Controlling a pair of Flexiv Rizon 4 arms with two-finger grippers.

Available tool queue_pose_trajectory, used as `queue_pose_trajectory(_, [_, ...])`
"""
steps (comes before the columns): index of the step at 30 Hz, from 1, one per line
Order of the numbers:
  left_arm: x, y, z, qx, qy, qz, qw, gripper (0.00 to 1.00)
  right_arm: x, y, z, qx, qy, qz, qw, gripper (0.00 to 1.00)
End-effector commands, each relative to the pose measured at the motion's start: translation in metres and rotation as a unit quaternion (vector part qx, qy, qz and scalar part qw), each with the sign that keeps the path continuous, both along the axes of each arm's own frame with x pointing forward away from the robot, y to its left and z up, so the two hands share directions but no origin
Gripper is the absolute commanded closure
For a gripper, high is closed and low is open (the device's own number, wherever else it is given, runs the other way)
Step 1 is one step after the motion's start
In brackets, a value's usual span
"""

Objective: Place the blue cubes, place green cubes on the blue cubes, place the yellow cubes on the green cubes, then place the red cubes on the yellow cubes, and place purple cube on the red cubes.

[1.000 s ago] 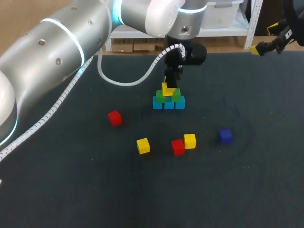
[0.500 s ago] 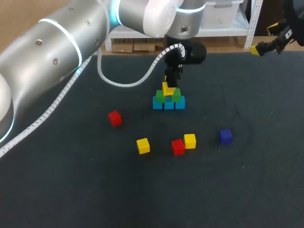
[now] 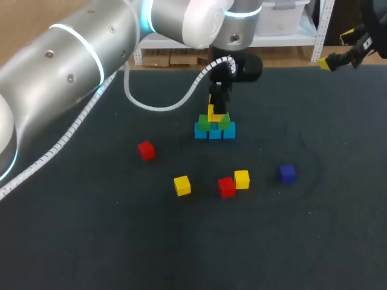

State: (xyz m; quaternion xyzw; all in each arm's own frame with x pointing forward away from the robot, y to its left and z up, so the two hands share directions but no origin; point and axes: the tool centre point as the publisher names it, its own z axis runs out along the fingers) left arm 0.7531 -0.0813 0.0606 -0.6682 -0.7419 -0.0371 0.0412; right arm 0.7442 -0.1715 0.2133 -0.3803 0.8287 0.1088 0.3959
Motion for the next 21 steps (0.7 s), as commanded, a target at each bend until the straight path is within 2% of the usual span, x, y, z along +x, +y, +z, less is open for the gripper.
queue_pose_trajectory(1, [-0.0027, 0.0025, 0.0008, -0.003, -0.002, 0.000, 1.000, 0.00, -0.0008, 0.0008, -0.0002, -0.001, -0.001, -0.002, 1.000, 0.00])
queue_pose_trajectory(21, [0.0051, 0.0093, 0.0077, -0.013, -0.012, 0.017, 1.000, 0.00, -0.0008, 0.0008, -0.0002, -0.001, -0.001, -0.002, 1.000, 0.00])
